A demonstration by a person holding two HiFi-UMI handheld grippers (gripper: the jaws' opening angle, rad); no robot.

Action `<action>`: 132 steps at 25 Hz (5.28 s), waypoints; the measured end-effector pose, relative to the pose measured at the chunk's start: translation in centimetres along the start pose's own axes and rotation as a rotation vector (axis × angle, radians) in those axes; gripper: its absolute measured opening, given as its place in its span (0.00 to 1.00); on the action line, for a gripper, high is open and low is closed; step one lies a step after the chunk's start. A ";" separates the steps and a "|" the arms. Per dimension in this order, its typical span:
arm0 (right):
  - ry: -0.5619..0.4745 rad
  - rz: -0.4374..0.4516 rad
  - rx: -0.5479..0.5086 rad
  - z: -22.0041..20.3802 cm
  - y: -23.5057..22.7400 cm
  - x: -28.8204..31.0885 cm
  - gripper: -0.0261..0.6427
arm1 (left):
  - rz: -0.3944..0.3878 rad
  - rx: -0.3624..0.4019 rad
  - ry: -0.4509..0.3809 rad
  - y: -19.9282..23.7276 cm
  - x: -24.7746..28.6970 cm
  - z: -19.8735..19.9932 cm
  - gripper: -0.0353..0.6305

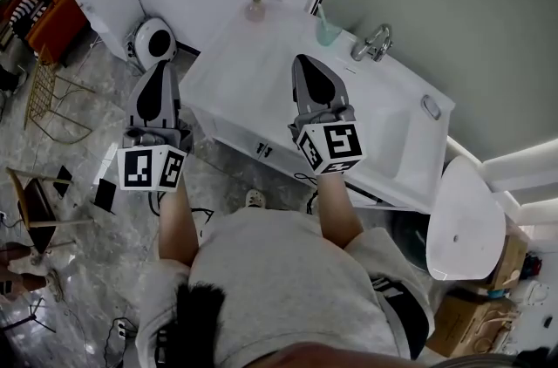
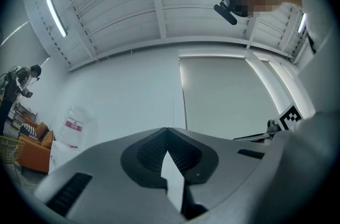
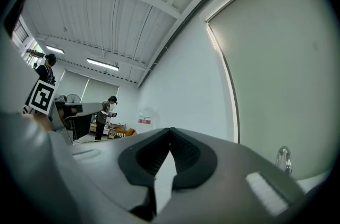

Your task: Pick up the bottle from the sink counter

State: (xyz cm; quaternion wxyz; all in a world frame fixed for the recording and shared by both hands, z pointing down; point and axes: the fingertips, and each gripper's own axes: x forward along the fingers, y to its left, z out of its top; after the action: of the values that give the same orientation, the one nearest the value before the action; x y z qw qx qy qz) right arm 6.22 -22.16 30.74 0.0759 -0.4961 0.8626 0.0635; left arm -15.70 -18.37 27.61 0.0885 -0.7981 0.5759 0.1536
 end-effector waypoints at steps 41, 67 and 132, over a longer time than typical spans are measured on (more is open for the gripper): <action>0.027 -0.090 0.045 -5.7 -8.9 23.6 0.06 | -0.135 -0.003 0.058 11.7 22.4 -8.7 0.06; 0.380 -0.232 0.100 -27.9 -12.9 33.0 0.13 | -0.308 -0.111 0.257 17.1 31.5 -22.1 0.06; 0.293 -0.232 0.041 -19.0 -11.0 28.3 0.26 | -0.319 -0.106 0.261 12.7 26.8 -20.1 0.06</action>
State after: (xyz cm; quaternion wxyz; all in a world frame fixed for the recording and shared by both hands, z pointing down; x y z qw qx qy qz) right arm 0.42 -55.19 43.53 -0.0336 -0.5946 0.8025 -0.0360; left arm -17.09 -52.71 37.57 -0.0057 -0.8958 0.4399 0.0630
